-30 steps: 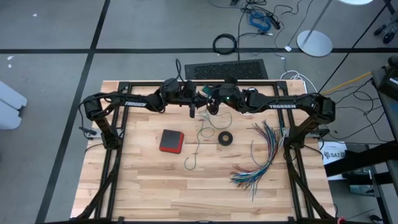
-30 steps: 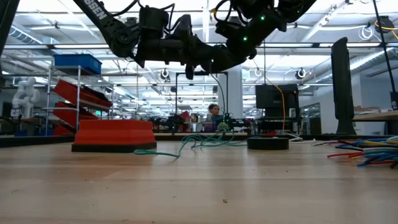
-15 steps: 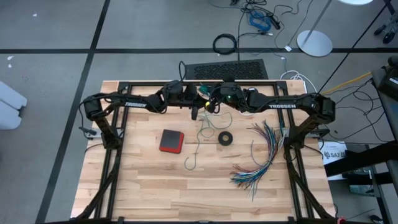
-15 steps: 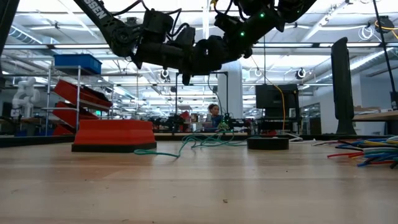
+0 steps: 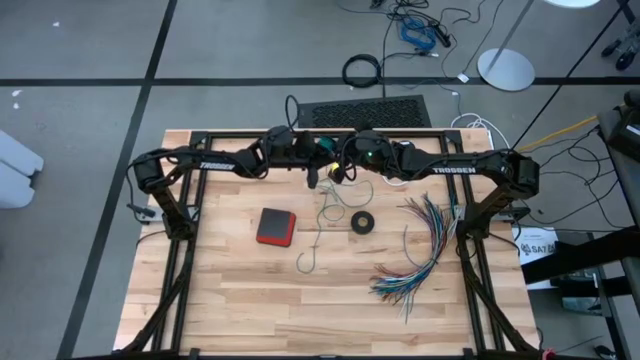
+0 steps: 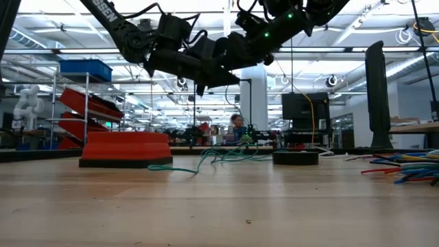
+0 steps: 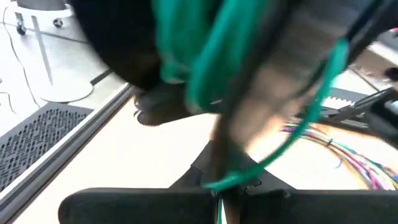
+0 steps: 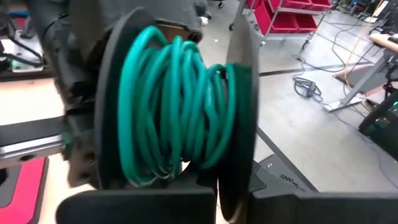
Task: Coiling cords
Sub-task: Coil the green wire cable on the spool
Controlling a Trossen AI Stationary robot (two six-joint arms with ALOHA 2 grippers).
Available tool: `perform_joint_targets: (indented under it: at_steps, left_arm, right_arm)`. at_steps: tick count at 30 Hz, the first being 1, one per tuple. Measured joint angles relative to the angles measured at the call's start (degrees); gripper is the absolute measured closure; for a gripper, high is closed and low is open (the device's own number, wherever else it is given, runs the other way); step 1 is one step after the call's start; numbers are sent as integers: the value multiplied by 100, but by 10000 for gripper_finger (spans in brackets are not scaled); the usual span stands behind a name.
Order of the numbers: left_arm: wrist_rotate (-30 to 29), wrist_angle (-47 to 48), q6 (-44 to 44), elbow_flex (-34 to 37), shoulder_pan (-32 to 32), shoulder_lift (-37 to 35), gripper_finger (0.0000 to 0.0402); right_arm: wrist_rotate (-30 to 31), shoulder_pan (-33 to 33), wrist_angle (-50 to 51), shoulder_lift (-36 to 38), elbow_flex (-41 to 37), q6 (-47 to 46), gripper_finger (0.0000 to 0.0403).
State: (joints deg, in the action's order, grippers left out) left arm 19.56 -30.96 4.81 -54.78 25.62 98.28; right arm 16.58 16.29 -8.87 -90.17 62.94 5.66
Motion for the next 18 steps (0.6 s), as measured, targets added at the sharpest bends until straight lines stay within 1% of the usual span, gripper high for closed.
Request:
perform_joint_targets:
  at_steps: [3,6,8,16,18]
  left_arm:
    - [26,103,-83,0,62,0,402]
    - [28,126,-84,0,136,0,402]
    - [29,120,-96,0,194,0,401]
    - [78,118,-245,-2,428,-103,401]
    - [78,126,-274,-2,488,-169,398]
  right_arm:
    - [37,22,132,45,0,-5,403]
    - [309,29,296,152,0,13,403]
    - [388,33,380,215,0,44,403]
    - [403,38,1059,434,0,-52,403]
    - [288,40,1129,444,2,-102,403]
